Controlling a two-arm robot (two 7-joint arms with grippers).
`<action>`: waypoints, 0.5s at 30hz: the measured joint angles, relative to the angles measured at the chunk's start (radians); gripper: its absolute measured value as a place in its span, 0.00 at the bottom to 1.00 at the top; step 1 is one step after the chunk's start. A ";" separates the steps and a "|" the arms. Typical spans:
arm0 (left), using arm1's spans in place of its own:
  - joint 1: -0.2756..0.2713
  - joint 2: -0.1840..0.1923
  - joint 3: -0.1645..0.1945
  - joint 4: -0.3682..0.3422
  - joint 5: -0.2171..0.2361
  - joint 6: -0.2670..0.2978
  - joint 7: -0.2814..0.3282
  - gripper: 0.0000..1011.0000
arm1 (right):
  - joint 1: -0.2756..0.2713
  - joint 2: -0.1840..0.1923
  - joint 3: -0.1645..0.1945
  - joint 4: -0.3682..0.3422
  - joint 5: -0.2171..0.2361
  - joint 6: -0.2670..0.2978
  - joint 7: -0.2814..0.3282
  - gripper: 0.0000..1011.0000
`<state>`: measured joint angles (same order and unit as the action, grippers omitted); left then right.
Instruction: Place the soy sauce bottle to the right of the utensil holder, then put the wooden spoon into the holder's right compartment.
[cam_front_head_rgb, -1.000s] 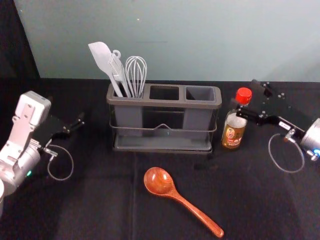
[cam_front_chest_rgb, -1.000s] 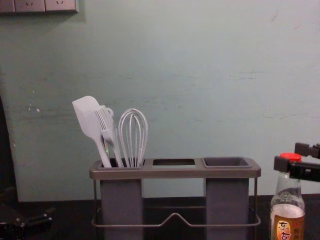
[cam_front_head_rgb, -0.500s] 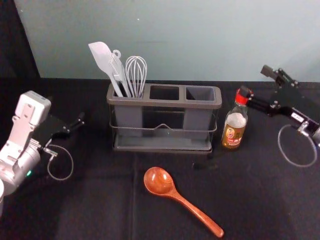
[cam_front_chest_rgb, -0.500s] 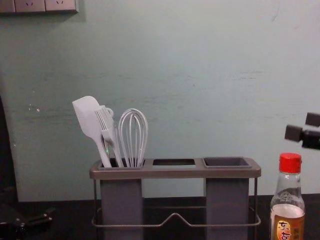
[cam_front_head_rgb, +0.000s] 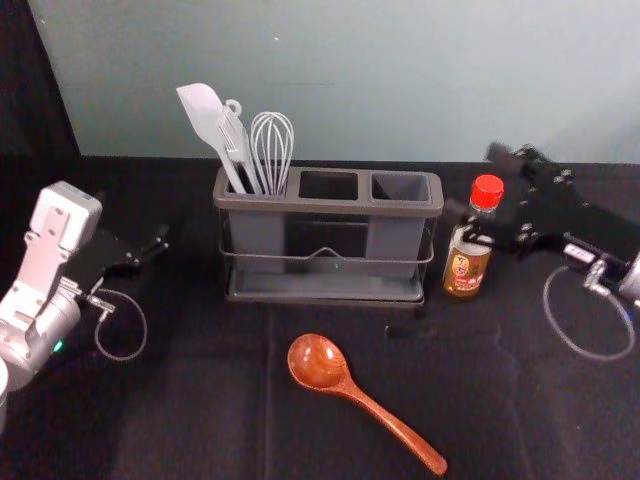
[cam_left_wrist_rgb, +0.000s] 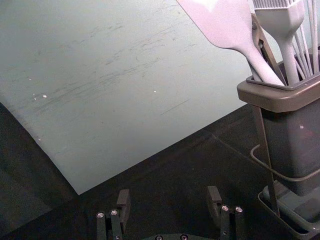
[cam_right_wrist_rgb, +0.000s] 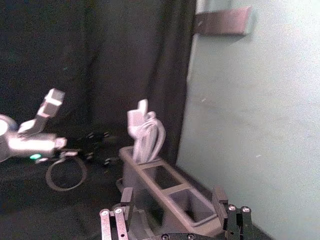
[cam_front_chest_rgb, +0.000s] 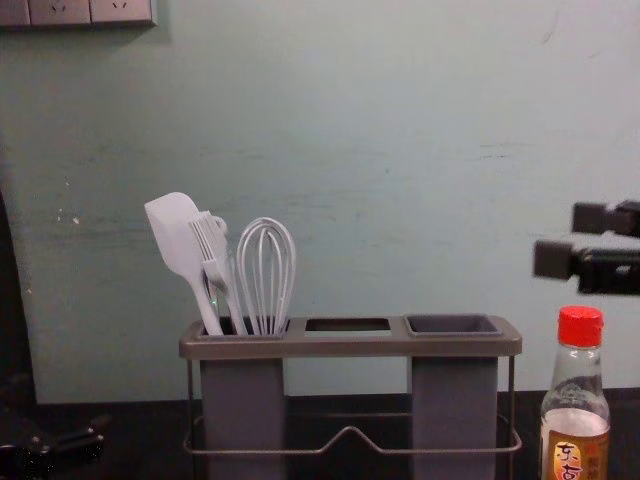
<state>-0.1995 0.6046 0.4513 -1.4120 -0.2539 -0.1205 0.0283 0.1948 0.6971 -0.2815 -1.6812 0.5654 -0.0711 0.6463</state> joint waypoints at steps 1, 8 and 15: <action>0.000 0.000 0.000 0.000 0.000 0.000 0.000 0.99 | 0.000 0.003 -0.006 -0.009 -0.002 0.012 -0.001 0.99; 0.000 0.000 0.000 0.000 0.000 0.000 0.000 0.99 | 0.047 0.019 -0.108 -0.071 -0.030 0.171 -0.003 0.99; 0.000 0.000 0.000 0.000 0.000 0.000 0.000 0.99 | 0.141 -0.012 -0.251 -0.061 -0.070 0.353 0.005 0.99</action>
<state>-0.1995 0.6047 0.4514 -1.4119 -0.2539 -0.1206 0.0283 0.3362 0.6852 -0.5328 -1.7425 0.4954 0.2817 0.6517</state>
